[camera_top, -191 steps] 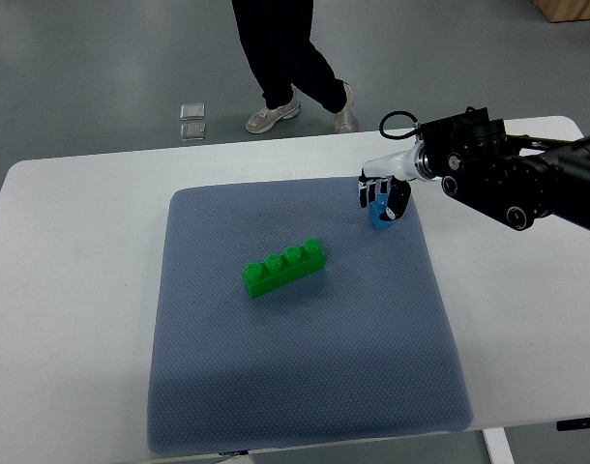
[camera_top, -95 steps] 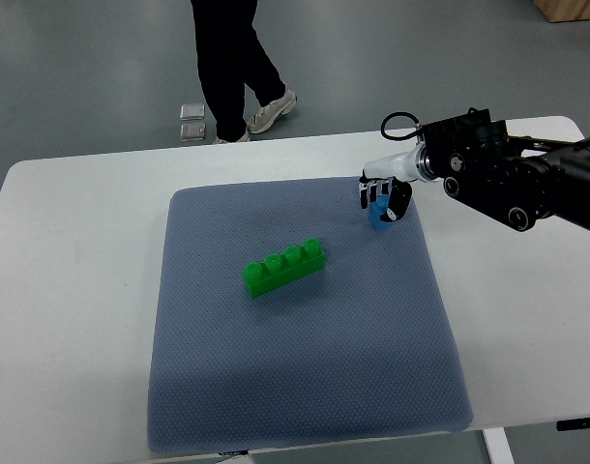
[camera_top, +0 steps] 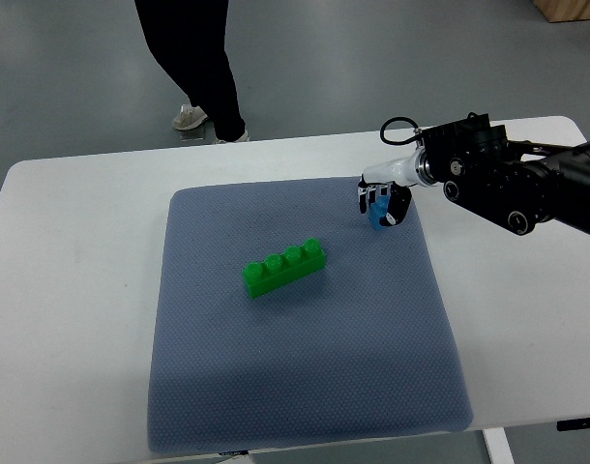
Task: Stack blue block on green block with right hand
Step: 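Close the right hand fingers on the blue block, then lift the blue block with the right hand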
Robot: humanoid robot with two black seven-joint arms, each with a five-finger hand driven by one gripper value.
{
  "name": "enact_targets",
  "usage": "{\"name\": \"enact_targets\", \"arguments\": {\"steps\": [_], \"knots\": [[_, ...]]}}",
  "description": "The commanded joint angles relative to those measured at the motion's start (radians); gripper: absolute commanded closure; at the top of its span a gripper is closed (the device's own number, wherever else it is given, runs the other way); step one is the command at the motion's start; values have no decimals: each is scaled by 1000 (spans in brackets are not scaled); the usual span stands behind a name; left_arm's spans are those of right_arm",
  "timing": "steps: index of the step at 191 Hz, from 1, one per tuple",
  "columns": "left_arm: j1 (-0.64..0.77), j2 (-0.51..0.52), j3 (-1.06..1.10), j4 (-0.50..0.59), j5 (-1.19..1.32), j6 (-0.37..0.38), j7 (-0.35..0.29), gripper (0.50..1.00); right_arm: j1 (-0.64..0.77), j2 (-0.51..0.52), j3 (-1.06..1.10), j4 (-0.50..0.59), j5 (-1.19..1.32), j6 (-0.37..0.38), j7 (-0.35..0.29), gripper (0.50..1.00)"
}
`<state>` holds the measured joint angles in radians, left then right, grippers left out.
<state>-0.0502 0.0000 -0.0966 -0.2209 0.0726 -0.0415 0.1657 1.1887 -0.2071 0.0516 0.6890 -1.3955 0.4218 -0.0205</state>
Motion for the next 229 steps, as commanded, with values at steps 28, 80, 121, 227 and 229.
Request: {"name": "enact_targets", "arguments": {"steps": [28, 80, 121, 227, 229], "knots": [[1, 0, 1, 0, -1, 0, 0, 500, -3, 0, -6, 0, 0, -28, 1, 922], [1, 0, 1, 0, -1, 0, 0, 500, -11, 2, -10, 0, -5, -40, 8, 951], [0, 0, 5, 0, -1, 0, 0, 500, 2, -20, -1, 18, 4, -26, 14, 951], [0, 0, 6, -3, 4, -1, 0, 500, 267, -190, -1, 362, 222, 176, -1, 951], [0, 0, 6, -3, 3, -1, 0, 500, 273, -192, -3, 373, 231, 178, -1, 951]]}}
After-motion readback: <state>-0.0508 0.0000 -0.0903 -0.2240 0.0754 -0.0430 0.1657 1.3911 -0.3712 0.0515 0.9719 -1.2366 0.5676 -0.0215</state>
